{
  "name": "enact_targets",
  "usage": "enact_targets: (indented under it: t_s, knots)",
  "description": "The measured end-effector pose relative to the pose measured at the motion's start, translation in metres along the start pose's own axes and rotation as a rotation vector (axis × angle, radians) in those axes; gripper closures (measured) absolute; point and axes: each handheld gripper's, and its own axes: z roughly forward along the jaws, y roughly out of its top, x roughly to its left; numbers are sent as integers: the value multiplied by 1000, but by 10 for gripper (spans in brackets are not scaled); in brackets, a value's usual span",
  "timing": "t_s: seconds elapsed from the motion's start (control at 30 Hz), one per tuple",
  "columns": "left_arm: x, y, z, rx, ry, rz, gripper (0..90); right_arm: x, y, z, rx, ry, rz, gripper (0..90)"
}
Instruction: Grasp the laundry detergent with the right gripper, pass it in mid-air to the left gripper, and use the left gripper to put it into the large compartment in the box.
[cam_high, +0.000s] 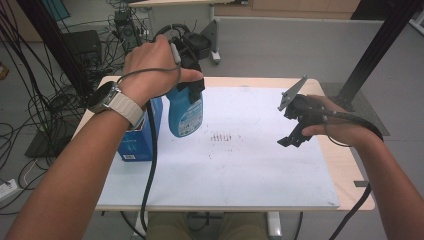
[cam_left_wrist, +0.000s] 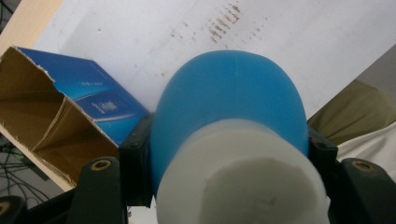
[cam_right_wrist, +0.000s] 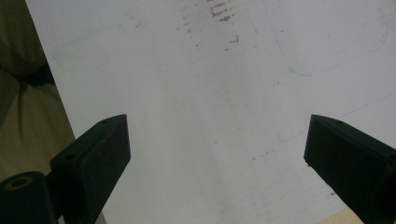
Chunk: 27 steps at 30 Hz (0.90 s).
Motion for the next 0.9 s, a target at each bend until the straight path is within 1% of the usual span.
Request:
enact_targets:
  t_s: [0.07, 0.3, 0.43, 0.57, 0.6, 0.67, 0.7, 0.8, 0.87, 0.9]
  knots:
    - [1, 0, -2, 1, 3, -14, 376, 0, -1, 0, 0, -5, 1, 70]
    - [8, -1, -9, -9, 1, -92, 376, 0, -3, 0, -4, -4, 3, 71]
    - [12, -2, -12, 3, 7, -113, 376, -1, -2, -1, -9, -2, 7, 71]
    - [17, -5, -16, 1, 15, -163, 376, -1, -1, -1, -10, -4, 2, 71]
    - [19, -5, -18, 8, 18, -167, 376, -1, -1, -1, -9, -3, 0, 71]
    - [22, -6, -19, 11, 25, -195, 376, -2, 0, -1, -8, -4, -3, 71]
    - [24, -6, -21, 18, 26, -203, 376, -2, 0, -1, -9, -4, -1, 71]
    - [29, -8, -23, 21, 32, -248, 376, -3, 1, -1, -5, -6, 0, 71]
    - [33, -10, -25, 20, 28, -273, 376, -3, 2, -1, -3, -15, -4, 71]
    - [34, -11, -26, 18, 26, -289, 376, -2, 2, -1, -7, -10, -4, 71]
